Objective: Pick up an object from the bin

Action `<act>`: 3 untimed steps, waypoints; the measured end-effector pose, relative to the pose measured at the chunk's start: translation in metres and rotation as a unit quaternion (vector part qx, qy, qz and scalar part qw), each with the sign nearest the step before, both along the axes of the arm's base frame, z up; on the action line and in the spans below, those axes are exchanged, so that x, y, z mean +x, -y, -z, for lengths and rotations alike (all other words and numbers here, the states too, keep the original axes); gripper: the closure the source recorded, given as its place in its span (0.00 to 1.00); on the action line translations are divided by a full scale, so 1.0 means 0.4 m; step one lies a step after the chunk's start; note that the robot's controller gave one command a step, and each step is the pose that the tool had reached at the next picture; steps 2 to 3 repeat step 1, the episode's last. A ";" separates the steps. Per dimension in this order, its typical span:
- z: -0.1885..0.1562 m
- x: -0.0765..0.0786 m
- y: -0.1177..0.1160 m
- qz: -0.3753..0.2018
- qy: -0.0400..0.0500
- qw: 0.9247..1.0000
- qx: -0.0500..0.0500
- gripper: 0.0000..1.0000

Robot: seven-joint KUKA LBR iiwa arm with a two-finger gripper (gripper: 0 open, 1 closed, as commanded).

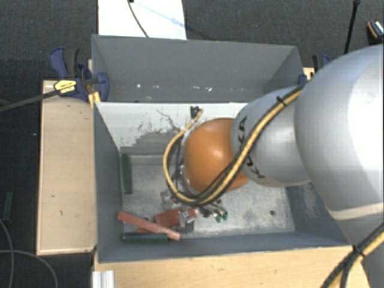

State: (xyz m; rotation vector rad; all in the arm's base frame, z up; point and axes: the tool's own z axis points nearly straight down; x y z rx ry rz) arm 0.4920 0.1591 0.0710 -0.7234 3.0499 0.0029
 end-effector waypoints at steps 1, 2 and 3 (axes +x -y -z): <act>-0.350 0.084 0.074 0.011 0.002 1.000 0.000 1.00; -0.350 0.084 0.074 0.011 0.002 1.000 0.000 1.00; -0.350 0.084 0.074 0.011 0.002 1.000 0.000 1.00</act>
Offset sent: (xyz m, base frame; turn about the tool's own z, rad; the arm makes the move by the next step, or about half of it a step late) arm 0.0303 -0.0287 0.1350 0.0182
